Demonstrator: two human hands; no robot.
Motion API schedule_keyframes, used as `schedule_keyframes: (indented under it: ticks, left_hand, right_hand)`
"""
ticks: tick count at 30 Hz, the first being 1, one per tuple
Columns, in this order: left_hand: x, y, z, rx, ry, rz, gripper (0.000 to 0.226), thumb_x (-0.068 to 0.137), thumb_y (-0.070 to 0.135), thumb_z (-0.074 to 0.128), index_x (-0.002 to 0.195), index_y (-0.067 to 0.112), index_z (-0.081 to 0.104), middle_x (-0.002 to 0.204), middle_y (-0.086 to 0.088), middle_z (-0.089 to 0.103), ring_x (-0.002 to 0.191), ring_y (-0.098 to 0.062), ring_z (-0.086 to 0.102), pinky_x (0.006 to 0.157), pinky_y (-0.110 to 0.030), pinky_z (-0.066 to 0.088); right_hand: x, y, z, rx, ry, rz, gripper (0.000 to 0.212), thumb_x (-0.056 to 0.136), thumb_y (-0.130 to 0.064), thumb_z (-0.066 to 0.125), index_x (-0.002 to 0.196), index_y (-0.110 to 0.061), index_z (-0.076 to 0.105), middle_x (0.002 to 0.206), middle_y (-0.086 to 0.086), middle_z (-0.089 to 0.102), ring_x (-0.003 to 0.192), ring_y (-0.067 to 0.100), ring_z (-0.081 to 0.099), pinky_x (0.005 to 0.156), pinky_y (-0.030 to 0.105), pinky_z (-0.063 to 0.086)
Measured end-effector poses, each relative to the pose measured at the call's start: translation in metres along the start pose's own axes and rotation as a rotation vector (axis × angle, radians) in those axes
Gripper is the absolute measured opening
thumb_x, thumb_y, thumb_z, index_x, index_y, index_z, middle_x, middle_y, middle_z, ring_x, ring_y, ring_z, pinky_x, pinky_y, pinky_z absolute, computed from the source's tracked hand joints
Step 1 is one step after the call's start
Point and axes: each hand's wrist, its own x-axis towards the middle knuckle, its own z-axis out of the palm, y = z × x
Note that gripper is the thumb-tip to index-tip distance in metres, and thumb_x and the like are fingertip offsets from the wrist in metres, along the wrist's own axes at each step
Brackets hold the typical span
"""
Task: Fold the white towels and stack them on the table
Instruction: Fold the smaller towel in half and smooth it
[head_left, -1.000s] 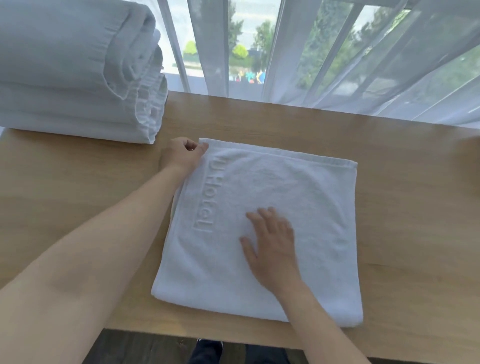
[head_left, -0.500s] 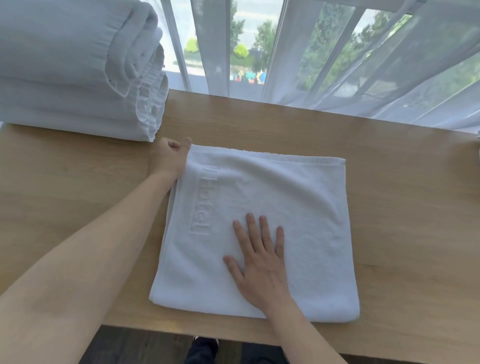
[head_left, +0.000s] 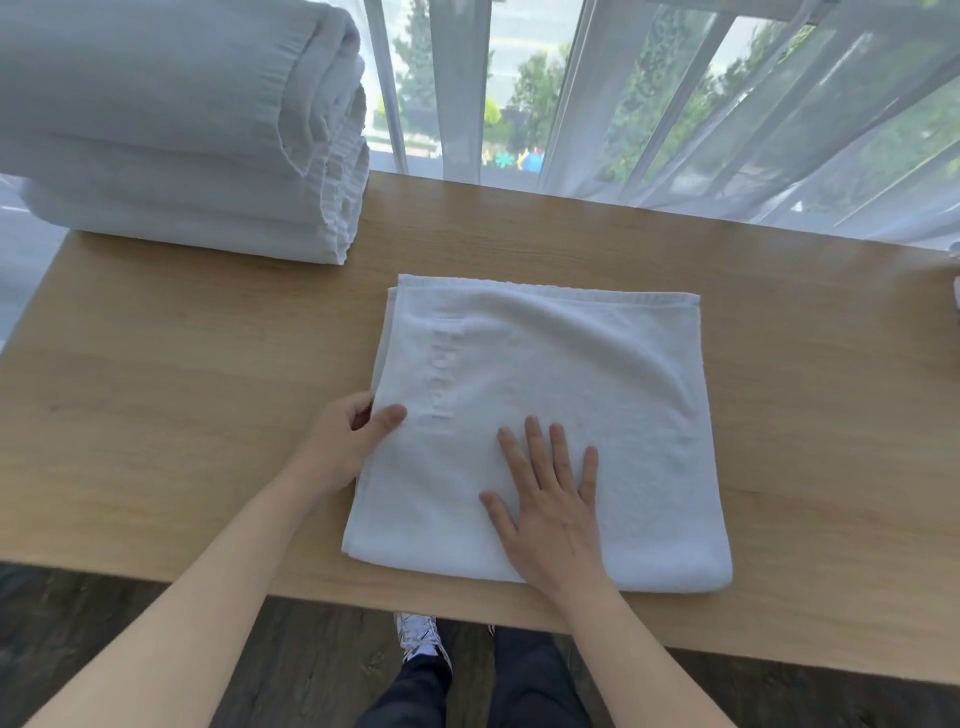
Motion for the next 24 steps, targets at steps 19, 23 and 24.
schedule_keyframes:
  ticks: [19,23,24]
  left_hand:
    - [-0.067,-0.053,-0.005,0.096,-0.327,-0.194,0.039,0.079,0.05,0.074,0.113,0.029,0.073,0.106,0.012,0.077,0.099,-0.008,0.073,0.088,-0.028,0.053]
    - [-0.072,-0.062,-0.008,0.307,-0.248,-0.111,0.021,0.089,0.048,0.071,0.106,0.036,0.069,0.097,0.021,0.076,0.088,0.002,0.071,0.084,-0.028,0.055]
    - [-0.071,-0.063,-0.009,0.44,-0.193,-0.115,0.02,0.086,0.052,0.072,0.099,0.037,0.068,0.088,0.02,0.075,0.08,0.002,0.07,0.074,-0.025,0.054]
  right_hand:
    - [-0.047,0.025,-0.008,-0.014,-0.09,0.212,0.07,0.1,-0.064,0.011,0.152,-0.038,-0.028,0.161,-0.007,-0.034,0.147,0.018,-0.034,0.119,0.055,-0.018]
    - [-0.059,0.029,-0.005,-0.045,-0.082,0.245,0.067,0.1,-0.062,0.006,0.153,-0.038,-0.026,0.162,-0.006,-0.031,0.148,0.017,-0.031,0.12,0.054,-0.016]
    - [-0.062,0.03,-0.005,-0.049,-0.086,0.253,0.066,0.099,-0.062,0.003,0.153,-0.037,-0.027,0.162,-0.005,-0.03,0.148,0.017,-0.031,0.12,0.054,-0.015]
